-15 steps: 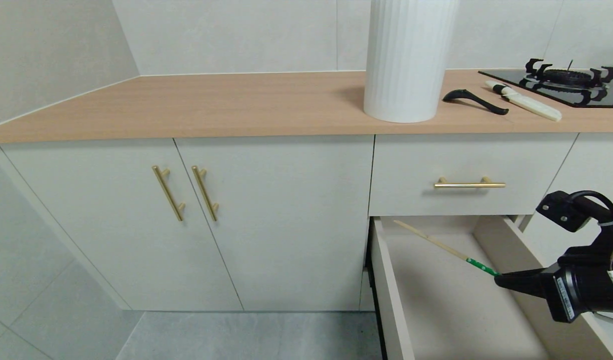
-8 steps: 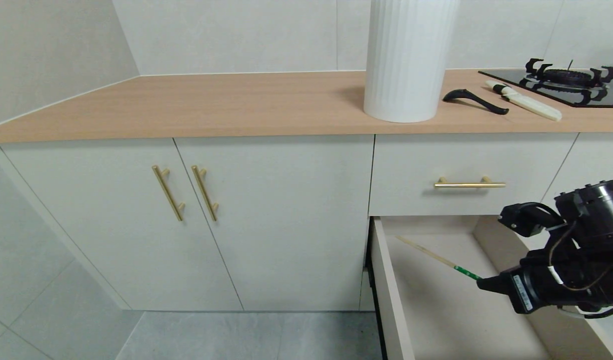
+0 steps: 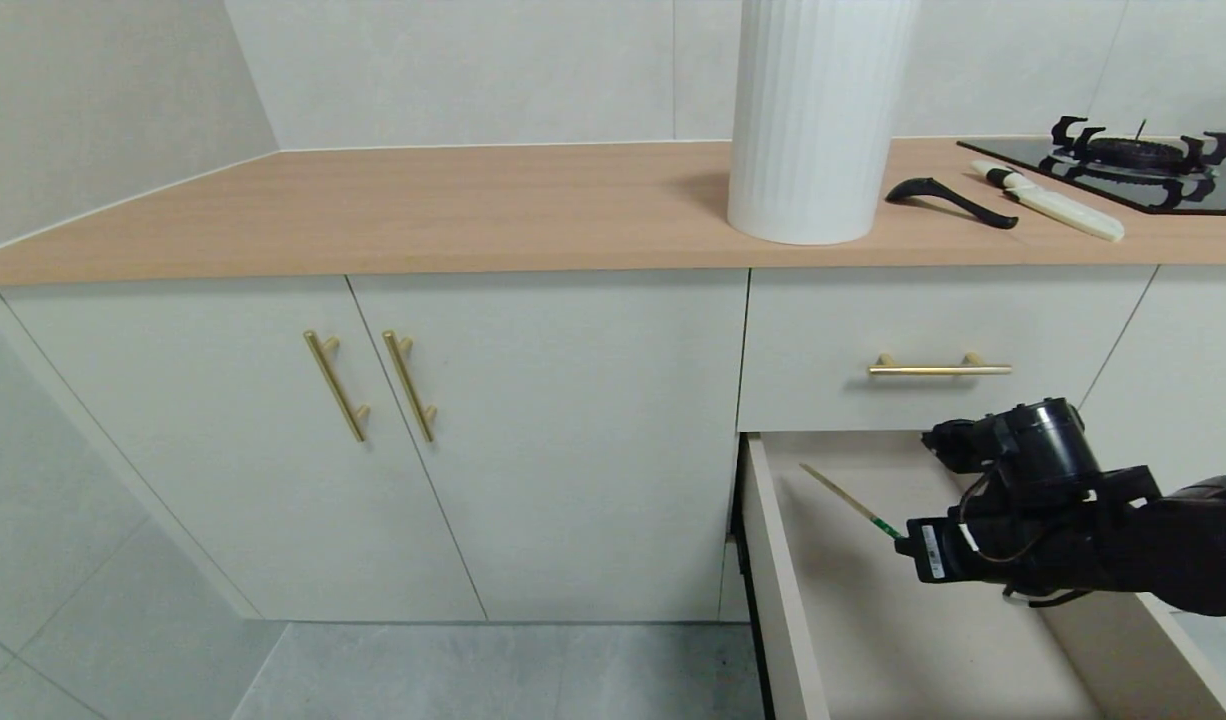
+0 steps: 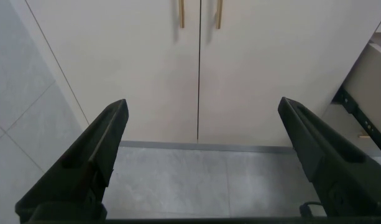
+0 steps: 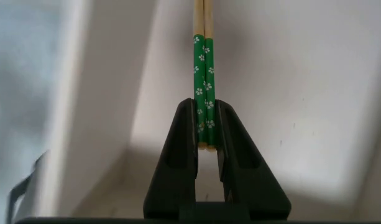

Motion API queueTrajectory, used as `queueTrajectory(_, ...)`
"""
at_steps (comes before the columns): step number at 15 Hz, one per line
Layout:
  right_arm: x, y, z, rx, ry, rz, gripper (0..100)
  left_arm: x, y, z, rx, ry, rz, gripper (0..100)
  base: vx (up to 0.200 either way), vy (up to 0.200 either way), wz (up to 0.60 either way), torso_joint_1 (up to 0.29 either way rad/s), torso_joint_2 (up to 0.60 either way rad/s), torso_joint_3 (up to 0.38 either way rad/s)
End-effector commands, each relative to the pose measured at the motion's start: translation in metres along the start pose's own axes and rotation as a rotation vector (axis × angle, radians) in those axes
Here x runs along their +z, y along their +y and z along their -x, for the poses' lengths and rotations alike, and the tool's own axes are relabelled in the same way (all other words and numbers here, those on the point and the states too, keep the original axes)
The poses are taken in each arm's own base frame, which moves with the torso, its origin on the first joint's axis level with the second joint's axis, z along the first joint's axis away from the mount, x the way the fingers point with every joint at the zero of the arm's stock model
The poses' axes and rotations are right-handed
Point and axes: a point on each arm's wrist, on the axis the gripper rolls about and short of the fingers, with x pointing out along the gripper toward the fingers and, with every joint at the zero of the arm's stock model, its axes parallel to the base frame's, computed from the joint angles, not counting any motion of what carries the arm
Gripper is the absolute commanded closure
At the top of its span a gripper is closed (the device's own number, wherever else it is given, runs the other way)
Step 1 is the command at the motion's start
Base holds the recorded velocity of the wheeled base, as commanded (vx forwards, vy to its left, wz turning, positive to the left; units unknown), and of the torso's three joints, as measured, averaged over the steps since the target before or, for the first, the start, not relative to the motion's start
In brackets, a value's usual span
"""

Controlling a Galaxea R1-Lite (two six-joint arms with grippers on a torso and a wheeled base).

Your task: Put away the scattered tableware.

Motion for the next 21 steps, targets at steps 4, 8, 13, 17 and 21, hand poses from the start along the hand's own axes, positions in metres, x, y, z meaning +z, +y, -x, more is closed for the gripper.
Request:
queueTrajectory(4,-0.031,0.001,-0.059,-0.058,0.092,-0.014,100,0.000,0.000,0.000,0.000,0.000,0.000,0,0.000,0.000,0.00,0.000,0.00,0.000)
queueTrajectory(8,-0.056,0.009,-0.080,-0.079,0.189,0.026,100,0.000,0.000,0.000,0.000,0.000,0.000,0,0.000,0.000,0.00,0.000,0.00,0.000)
queueTrajectory(13,-0.074,0.009,-0.102,-0.161,0.196,0.049,100,0.000,0.000,0.000,0.000,0.000,0.000,0,0.000,0.000,0.00,0.000,0.00,0.000)
queueTrajectory(17,-0.073,0.009,-0.103,-0.161,0.190,0.047,100,0.000,0.000,0.000,0.000,0.000,0.000,0,0.000,0.000,0.00,0.000,0.00,0.000)
queueTrajectory(21,-0.073,0.009,-0.103,-0.163,0.188,0.047,100,0.000,0.000,0.000,0.000,0.000,0.000,0,0.000,0.000,0.00,0.000,0.00,0.000)
